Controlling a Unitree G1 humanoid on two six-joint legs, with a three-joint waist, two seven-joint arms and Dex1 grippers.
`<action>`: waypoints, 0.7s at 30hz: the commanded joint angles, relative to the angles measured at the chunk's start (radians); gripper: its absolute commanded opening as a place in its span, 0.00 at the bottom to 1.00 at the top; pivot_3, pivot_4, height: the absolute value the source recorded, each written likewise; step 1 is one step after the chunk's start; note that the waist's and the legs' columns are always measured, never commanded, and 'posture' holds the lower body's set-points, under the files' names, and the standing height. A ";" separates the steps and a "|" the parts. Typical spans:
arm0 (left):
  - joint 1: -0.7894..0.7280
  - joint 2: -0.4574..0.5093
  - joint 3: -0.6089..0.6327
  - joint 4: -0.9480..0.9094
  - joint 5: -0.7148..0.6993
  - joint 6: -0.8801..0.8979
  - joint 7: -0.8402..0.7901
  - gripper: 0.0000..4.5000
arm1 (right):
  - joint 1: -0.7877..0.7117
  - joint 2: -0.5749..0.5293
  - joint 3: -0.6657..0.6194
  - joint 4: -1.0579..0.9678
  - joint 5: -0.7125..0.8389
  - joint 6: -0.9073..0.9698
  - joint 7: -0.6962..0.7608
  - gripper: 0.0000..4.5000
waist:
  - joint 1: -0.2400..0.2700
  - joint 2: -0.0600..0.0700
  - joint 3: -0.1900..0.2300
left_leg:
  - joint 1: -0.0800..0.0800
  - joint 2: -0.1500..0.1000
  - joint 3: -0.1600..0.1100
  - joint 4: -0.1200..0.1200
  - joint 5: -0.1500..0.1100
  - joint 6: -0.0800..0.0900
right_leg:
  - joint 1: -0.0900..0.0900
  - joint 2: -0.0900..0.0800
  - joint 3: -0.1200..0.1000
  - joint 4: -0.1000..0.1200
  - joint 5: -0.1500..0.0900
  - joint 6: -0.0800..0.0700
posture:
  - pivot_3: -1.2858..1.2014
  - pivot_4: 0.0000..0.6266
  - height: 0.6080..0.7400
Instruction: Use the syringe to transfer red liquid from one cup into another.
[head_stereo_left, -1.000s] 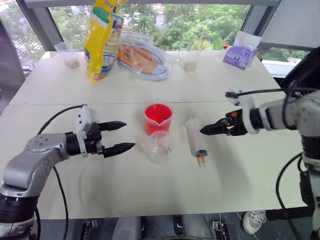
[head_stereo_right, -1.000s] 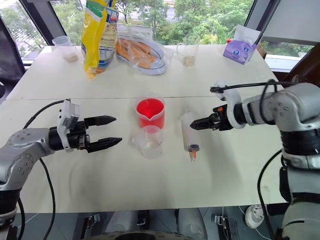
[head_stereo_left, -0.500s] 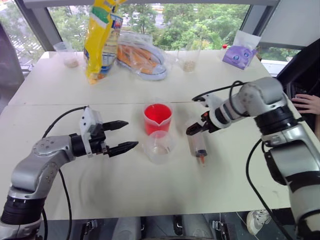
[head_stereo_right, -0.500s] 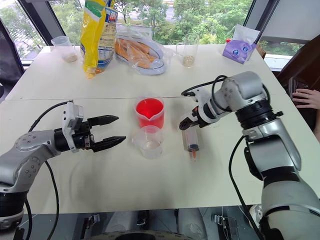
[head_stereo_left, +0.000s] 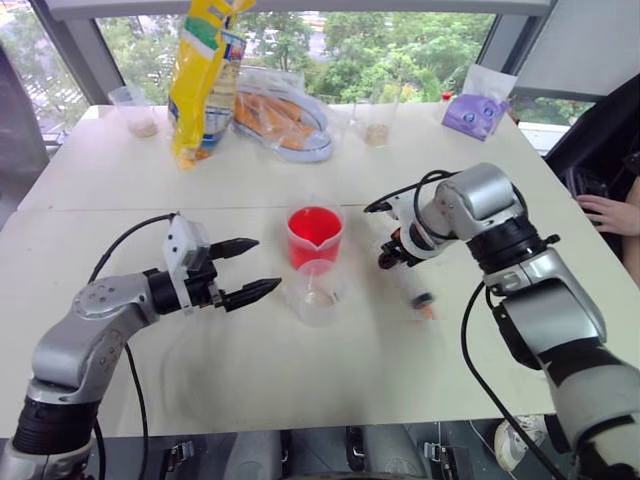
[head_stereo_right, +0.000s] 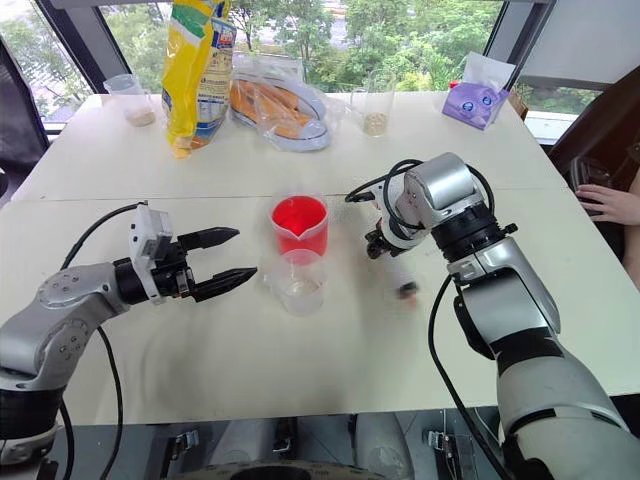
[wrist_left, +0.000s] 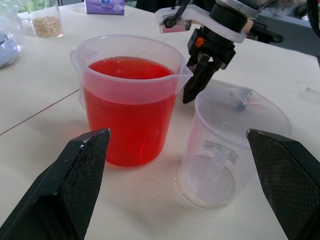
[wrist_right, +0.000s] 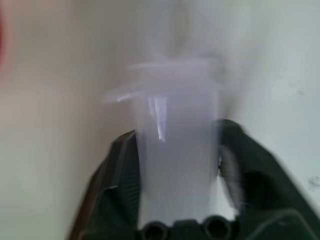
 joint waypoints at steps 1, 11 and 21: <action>-0.013 0.017 0.021 -0.014 0.007 -0.025 -0.005 1.00 | 0.068 -0.022 0.019 -0.032 -0.033 0.008 0.016 0.33 | 0.000 0.000 0.000 | 0.000 0.000 0.000 0.000 0.000 0.000 | 0.000 0.000 0.000 0.000 0.000 0.000 | 0.52 0.24 1.00; -0.086 0.077 0.083 0.065 -0.007 -0.022 -0.039 1.00 | 0.133 -0.142 -0.238 -0.330 0.023 -0.013 0.058 0.33 | 0.011 0.000 0.001 | -0.004 -0.002 -0.001 0.000 -0.001 0.001 | -0.002 -0.001 0.000 -0.002 0.000 0.000 | 0.52 0.24 1.00; -0.240 0.146 0.132 0.168 -0.059 0.031 -0.087 1.00 | 0.159 -0.106 -0.561 -0.628 0.079 -0.521 0.221 0.33 | 0.001 0.003 0.003 | -0.009 0.001 -0.001 -0.002 -0.001 0.001 | -0.009 0.005 -0.001 -0.001 0.004 0.007 | 0.52 0.24 1.00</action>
